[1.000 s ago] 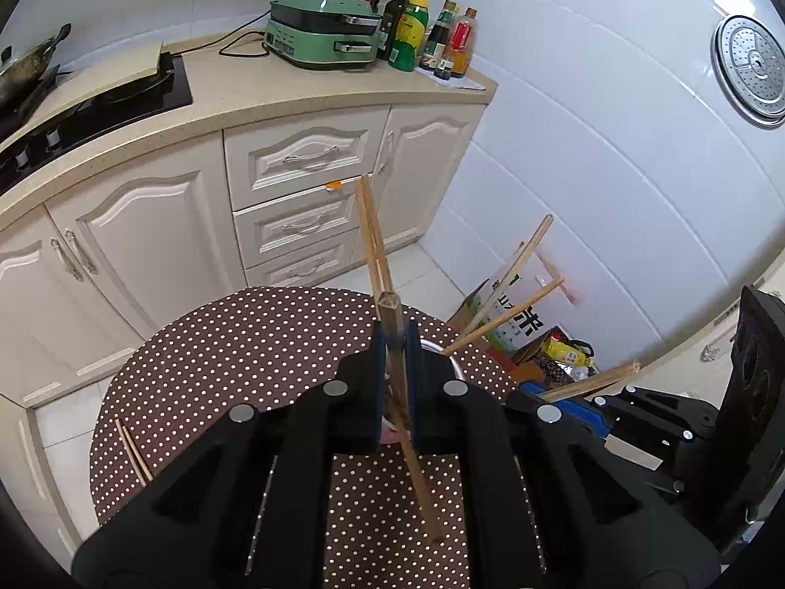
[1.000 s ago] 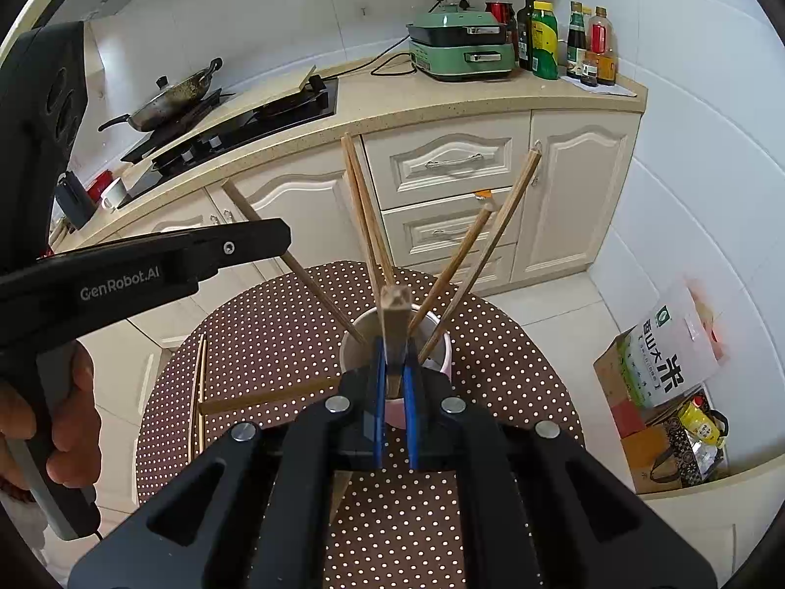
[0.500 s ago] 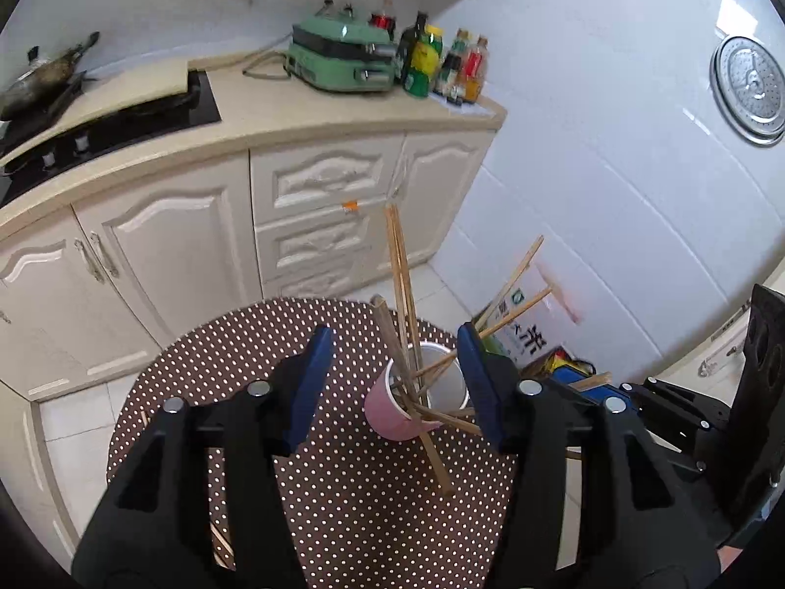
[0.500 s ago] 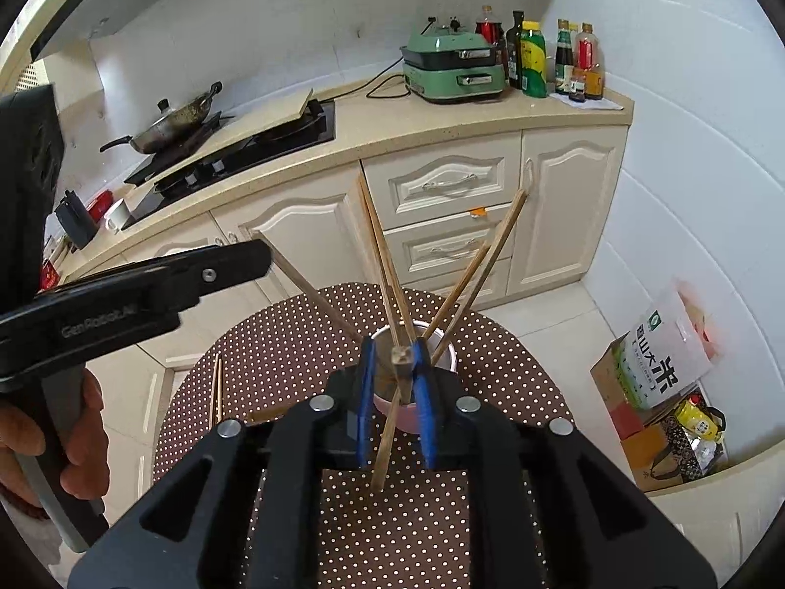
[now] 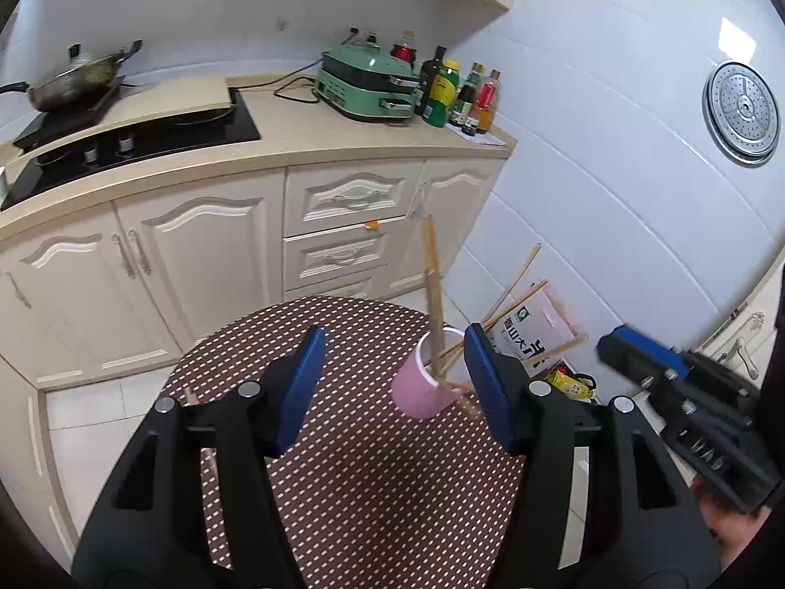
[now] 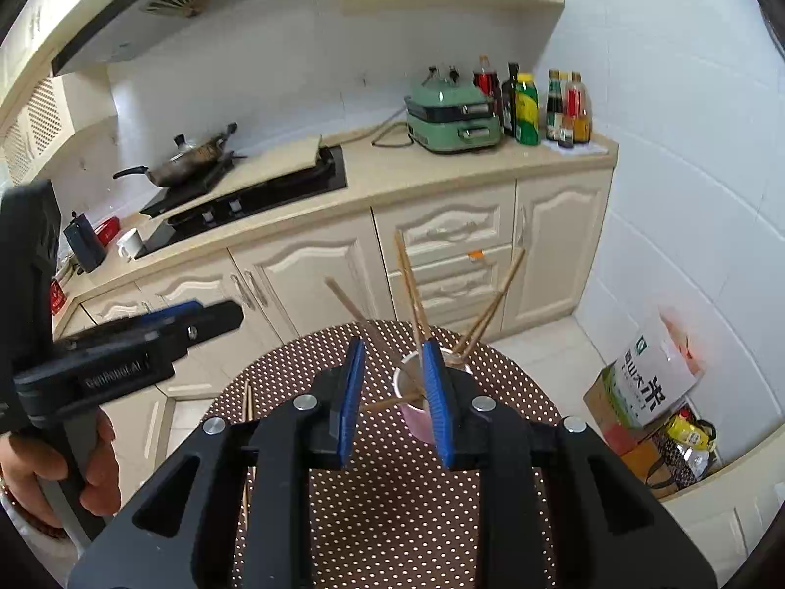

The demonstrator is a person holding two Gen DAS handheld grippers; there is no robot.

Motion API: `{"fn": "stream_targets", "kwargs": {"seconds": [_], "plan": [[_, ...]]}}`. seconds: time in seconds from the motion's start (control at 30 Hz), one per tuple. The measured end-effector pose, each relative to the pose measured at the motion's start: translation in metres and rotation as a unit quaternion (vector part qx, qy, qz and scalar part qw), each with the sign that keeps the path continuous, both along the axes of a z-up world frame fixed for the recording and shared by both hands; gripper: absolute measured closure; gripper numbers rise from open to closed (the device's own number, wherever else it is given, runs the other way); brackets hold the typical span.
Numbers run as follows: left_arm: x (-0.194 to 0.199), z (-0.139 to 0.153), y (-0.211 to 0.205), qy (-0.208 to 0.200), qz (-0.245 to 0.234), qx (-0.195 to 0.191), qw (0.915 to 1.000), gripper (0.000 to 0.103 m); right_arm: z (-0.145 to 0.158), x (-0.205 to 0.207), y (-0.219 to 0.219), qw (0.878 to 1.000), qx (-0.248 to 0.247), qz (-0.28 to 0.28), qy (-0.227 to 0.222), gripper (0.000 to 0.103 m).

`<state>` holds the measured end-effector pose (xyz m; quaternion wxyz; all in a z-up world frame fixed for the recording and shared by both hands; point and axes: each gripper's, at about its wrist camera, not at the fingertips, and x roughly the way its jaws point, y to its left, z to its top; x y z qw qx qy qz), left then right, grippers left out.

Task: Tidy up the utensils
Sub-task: 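Move the right gripper back over the remaining chopsticks, then grasp one of the last chopsticks with the right gripper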

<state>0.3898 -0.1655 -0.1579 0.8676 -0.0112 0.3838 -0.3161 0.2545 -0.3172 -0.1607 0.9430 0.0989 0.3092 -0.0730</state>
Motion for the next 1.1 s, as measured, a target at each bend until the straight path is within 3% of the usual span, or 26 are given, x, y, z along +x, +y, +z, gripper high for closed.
{"fn": "stream_targets", "kwargs": {"seconds": [0.3,0.5,0.67,0.77,1.1], "plan": [[-0.009,-0.014,0.073,0.012,0.05,0.013,0.9986,0.039,0.02,-0.004,0.066,0.998,-0.013,0.052,-0.025,0.076],[0.005,-0.036,0.128,0.048,0.097,0.02,0.994,0.039,0.009,0.017,0.109,0.994,-0.018,0.105,-0.002,0.075],[0.022,-0.064,0.163,0.093,0.131,0.022,0.9867,0.039,-0.015,0.042,0.134,0.989,-0.009,0.145,0.036,0.075],[0.032,-0.087,0.174,0.119,0.145,0.042,0.9813,0.039,-0.036,0.057,0.143,0.985,-0.003,0.158,0.062,0.075],[0.058,-0.146,0.179,0.183,0.154,0.071,0.9685,0.039,-0.114,0.11,0.158,0.969,0.015,0.182,0.168,0.075]]}}
